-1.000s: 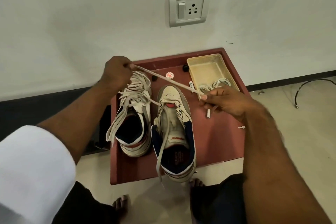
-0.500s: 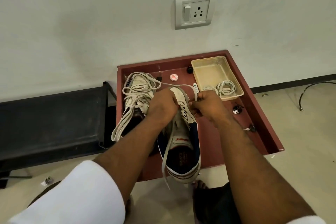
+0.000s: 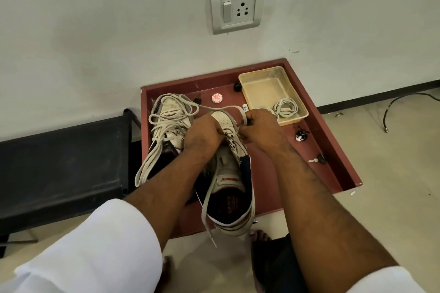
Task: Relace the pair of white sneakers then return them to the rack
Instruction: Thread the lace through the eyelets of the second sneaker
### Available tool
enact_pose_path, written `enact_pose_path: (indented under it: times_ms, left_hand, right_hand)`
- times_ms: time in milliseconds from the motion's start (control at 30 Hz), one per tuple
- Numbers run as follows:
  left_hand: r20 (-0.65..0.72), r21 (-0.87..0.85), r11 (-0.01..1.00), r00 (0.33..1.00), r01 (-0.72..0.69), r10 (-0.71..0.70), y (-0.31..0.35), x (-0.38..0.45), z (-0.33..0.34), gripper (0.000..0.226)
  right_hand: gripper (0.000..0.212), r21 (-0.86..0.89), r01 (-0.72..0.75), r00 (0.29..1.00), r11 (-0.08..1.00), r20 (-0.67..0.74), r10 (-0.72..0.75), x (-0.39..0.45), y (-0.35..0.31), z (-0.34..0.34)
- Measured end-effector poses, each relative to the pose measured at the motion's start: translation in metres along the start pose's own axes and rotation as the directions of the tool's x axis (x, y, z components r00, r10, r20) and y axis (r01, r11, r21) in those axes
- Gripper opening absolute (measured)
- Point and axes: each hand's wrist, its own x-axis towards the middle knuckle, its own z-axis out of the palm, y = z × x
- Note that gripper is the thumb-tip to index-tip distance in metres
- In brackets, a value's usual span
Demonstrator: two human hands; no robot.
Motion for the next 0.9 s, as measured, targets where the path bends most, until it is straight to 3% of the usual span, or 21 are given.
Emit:
enact_pose_path:
  times_ms: [300,433,600,700,900]
  left_hand:
    - [0.037,-0.088,0.996,0.999,-0.014,0.018,-0.003,-0.002,-0.001,0.008]
    - [0.018,-0.105,0.994,1.0,-0.016,0.018,-0.002,-0.002,0.002,0.008]
    - [0.005,-0.11,0.994,1.0,-0.003,0.003,-0.001,-0.005,0.007,0.008]
    - [0.019,-0.14,0.99,0.999,0.036,-0.034,-0.001,-0.005,0.009,0.01]
    - [0.057,-0.143,0.989,0.998,0.047,-0.04,0.002,-0.003,0.01,0.007]
  right_hand:
    - [0.003,-0.056,0.047,0.996,0.997,-0.067,-0.051,0.004,0.003,0.004]
    - [0.018,-0.037,0.05,0.998,0.998,-0.026,-0.051,0.005,0.005,0.007]
    - [0.019,-0.065,0.043,0.999,0.997,-0.028,-0.045,0.006,0.008,0.01]
    - [0.03,0.005,-0.039,0.999,0.999,0.007,0.039,0.006,0.014,0.011]
    - [0.028,0.209,-0.164,0.983,0.964,0.118,0.141,-0.001,0.015,0.009]
